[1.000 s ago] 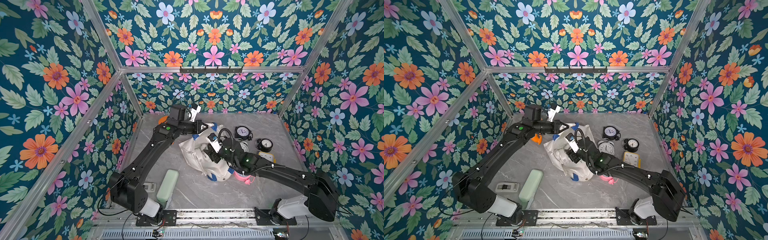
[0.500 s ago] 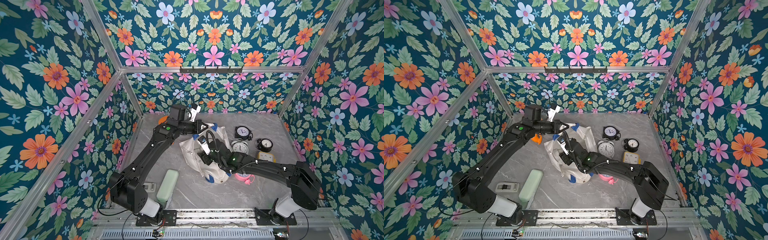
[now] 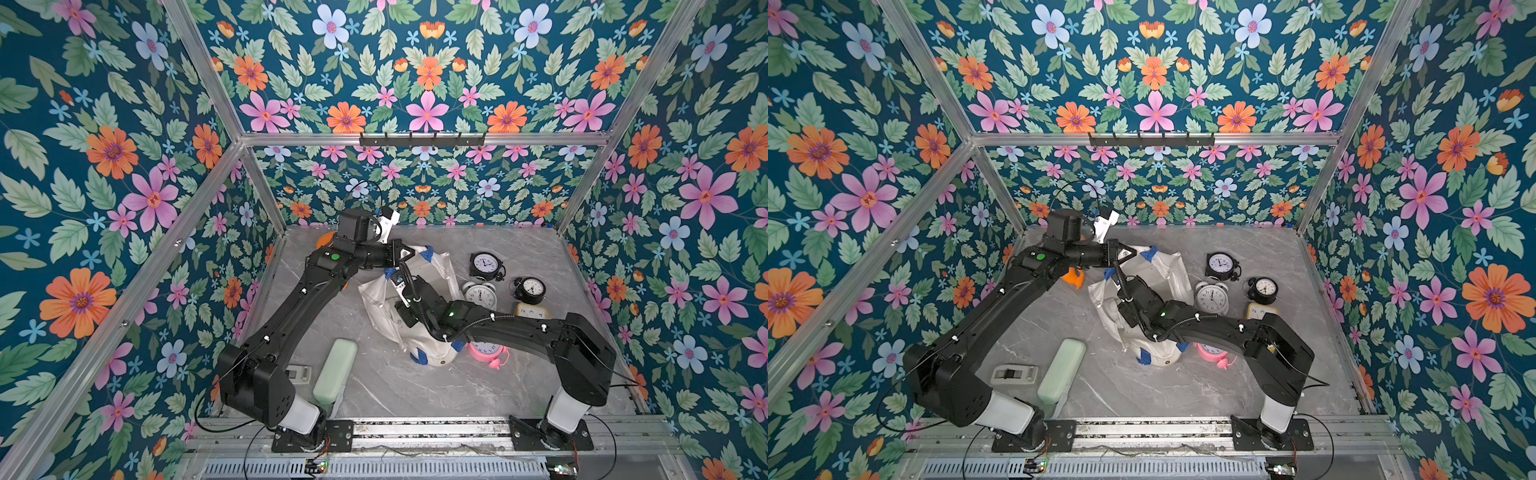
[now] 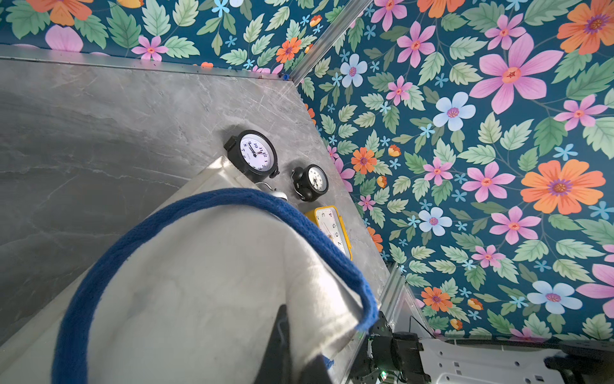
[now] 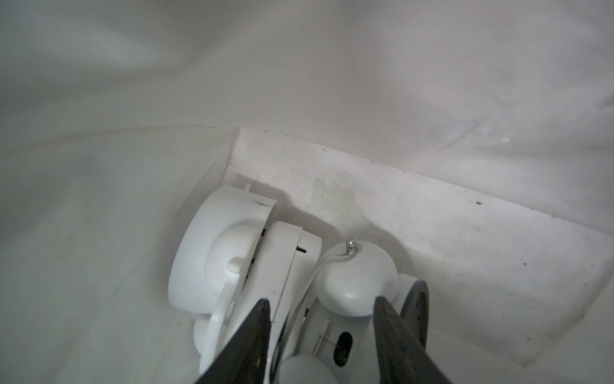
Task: Take the alarm clock out of the canvas bag
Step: Pick up the alarm from the canvas bag.
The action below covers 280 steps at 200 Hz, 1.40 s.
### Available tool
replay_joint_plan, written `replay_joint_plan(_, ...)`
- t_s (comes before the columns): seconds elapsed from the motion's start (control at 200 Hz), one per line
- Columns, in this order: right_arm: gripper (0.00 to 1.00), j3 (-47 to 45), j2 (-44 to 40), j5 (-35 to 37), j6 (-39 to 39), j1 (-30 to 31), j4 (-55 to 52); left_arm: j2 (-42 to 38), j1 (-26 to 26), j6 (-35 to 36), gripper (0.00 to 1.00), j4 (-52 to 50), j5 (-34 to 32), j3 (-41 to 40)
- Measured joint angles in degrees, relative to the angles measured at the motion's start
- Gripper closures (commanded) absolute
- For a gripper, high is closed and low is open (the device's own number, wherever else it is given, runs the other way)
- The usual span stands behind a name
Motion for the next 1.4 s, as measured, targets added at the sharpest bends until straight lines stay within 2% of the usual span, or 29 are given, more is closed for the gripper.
replay_joint_plan(0.185, 0.74, 1.22, 0.5, 1.4, -0.02, 0.09, -1.95, -0.31, -0.04, 0.07, 1.0, -0.35, -0.9, 0.0)
replay_joint_plan(0.345, 0.79, 1.38, -0.48, 3.26, -0.04, 0.04, -4.17, -0.31, -0.04, 0.2, 1.0, -0.35, -0.98, 0.0)
replay_joint_plan(0.525, 1.0, 1.27, -3.65, 4.55, -0.72, -0.7, -7.56, -0.28, -0.11, 0.22, 1.0, -0.52, -1.14, 0.07)
replay_joint_plan(0.865, 1.0, 1.05, -11.8, 1.95, -1.05, -1.62, -13.44, 0.26, -0.09, 1.09, 1.0, -1.36, -1.7, 0.87)
replay_joint_plan(1.195, 1.0, 2.25, -26.4, -3.8, -1.05, -2.36, -19.5, 0.5, 0.07, 1.49, 1.0, -1.51, -4.68, 1.36)
replay_joint_plan(1.4, 1.0, 6.75, -33.66, -9.53, -0.61, -5.81, -26.58, 0.96, 0.2, 1.49, 1.0, -1.57, -5.92, 1.75)
